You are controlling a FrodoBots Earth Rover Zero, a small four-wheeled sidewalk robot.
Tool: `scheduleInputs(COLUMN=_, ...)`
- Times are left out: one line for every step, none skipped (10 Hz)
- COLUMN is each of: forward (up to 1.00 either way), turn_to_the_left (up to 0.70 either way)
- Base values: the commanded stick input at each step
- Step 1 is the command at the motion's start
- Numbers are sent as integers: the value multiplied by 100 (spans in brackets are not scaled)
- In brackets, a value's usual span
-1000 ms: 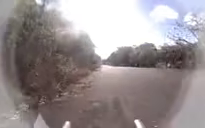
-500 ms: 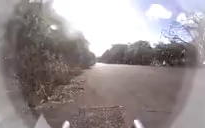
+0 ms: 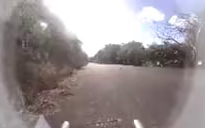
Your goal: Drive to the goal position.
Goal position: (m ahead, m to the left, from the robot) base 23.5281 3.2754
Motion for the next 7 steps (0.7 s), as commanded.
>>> scheduleInputs(forward=70, turn_to_the_left=0)
scheduleInputs(forward=70, turn_to_the_left=0)
scheduleInputs(forward=70, turn_to_the_left=0)
scheduleInputs(forward=70, turn_to_the_left=0)
scheduleInputs(forward=70, turn_to_the_left=0)
scheduleInputs(forward=70, turn_to_the_left=0)
scheduleInputs(forward=70, turn_to_the_left=0)
